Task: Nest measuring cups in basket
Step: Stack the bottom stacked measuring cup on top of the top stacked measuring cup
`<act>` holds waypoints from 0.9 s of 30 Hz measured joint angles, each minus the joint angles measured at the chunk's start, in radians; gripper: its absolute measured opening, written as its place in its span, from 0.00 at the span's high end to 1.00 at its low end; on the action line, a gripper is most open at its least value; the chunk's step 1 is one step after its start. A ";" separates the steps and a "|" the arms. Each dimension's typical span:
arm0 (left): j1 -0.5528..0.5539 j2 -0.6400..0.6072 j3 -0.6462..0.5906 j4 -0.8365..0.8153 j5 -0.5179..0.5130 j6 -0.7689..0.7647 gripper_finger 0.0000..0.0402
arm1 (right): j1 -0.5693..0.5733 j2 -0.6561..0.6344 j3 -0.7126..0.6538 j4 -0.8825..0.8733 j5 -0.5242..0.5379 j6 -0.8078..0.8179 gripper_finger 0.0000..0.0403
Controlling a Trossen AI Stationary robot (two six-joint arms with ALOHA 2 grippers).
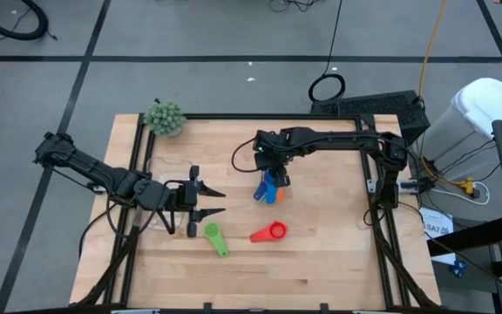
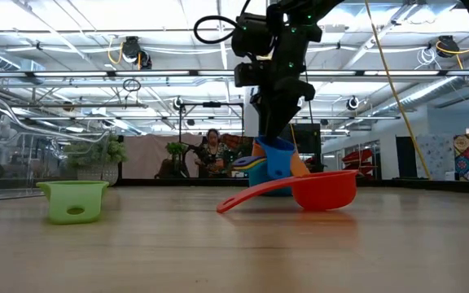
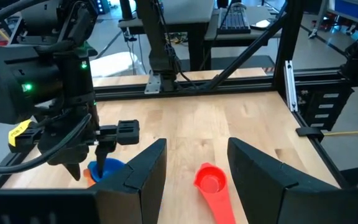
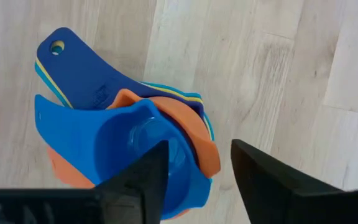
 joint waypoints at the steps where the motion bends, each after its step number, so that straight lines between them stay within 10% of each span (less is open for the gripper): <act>1: 0.000 0.000 0.000 0.000 0.000 -0.002 0.57 | 0.000 0.000 0.000 0.001 0.000 0.000 0.58; 27: -0.032 0.000 0.000 0.031 0.001 -0.011 0.57 | -0.051 0.092 0.002 0.038 -0.051 -0.046 0.64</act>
